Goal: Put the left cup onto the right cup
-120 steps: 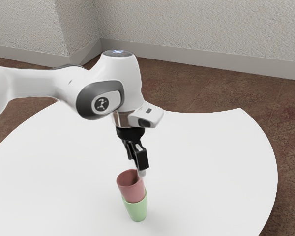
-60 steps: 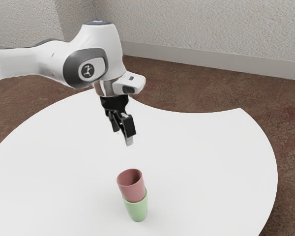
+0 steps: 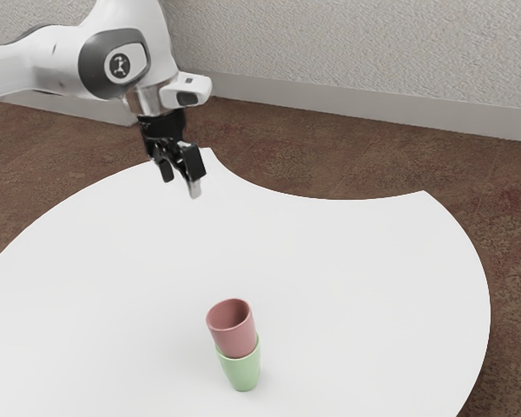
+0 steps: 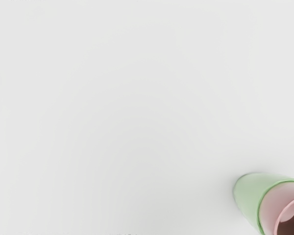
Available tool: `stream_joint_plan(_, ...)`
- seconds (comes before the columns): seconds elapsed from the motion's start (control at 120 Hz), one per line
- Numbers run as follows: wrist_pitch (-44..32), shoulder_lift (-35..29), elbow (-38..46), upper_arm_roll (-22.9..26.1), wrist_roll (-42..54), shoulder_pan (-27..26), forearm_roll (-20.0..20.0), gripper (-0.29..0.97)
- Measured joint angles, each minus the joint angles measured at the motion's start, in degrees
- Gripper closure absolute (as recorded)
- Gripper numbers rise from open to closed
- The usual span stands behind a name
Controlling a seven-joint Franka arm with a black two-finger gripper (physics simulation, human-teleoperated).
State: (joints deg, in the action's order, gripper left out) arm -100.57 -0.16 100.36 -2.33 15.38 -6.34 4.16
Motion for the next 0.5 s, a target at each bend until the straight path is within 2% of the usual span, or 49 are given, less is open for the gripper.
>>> stream_joint_plan(0.225,3.1,1.7,-6.2,-4.3,-0.1,1.6,0.0,0.02)
stream_joint_plan(0.5,7.2,2.6,-12.5,-5.6,-0.2,4.1,-0.1,0.02)
